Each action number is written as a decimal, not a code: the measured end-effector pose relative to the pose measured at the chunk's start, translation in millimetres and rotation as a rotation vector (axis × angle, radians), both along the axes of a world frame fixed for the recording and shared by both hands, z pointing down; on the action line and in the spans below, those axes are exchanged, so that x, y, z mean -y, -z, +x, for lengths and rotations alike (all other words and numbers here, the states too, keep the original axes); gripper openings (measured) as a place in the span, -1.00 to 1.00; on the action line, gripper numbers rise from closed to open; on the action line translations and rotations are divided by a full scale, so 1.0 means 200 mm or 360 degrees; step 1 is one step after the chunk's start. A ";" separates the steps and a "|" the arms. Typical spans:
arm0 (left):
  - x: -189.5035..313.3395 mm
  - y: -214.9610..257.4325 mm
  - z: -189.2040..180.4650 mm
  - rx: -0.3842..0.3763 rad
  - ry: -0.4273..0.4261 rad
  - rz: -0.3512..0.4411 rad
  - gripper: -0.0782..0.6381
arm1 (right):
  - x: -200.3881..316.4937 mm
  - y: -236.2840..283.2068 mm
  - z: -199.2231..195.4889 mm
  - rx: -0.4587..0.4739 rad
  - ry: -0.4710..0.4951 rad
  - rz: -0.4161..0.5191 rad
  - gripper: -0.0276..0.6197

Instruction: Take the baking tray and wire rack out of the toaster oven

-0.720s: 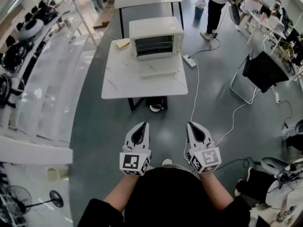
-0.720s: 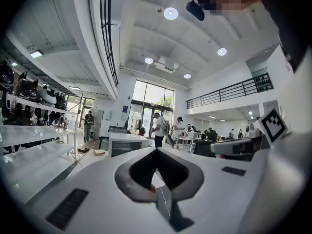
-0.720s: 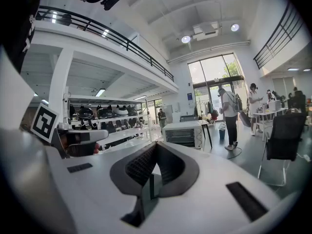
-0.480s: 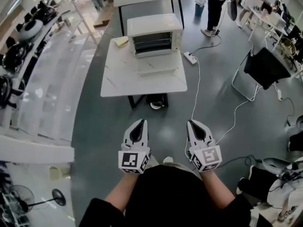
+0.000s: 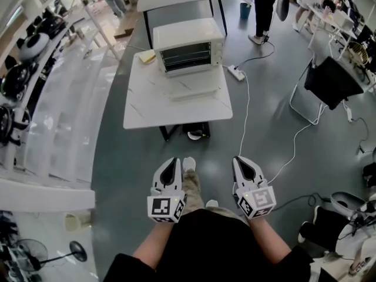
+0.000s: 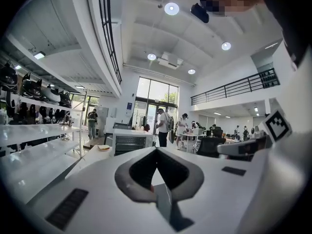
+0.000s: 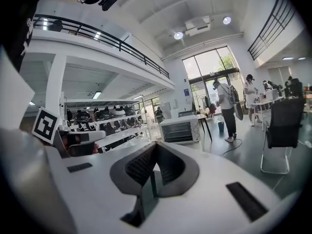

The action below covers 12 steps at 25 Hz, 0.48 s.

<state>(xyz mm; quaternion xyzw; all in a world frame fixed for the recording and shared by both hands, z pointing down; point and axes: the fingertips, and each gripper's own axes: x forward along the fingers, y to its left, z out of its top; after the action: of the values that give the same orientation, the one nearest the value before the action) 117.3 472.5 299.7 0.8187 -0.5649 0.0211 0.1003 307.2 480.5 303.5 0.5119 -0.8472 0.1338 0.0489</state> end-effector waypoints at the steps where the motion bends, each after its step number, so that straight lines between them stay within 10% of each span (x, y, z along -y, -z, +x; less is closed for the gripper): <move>1: 0.05 -0.04 -0.01 0.0006 0.0014 -0.0032 -0.73 | 0.04 -0.01 0.00 -0.0001 -0.0007 -0.0003 -0.85; 12: 0.86 -0.22 -0.12 -0.0164 -0.0063 -0.0146 -0.74 | 0.79 -0.15 -0.11 -0.0056 0.0006 -0.0092 -0.85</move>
<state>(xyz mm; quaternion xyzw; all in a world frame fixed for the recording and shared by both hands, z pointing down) 93.2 300.2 343.6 0.8244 -0.5411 0.0069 0.1662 284.5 322.3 332.9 0.5110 -0.8429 0.1492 0.0786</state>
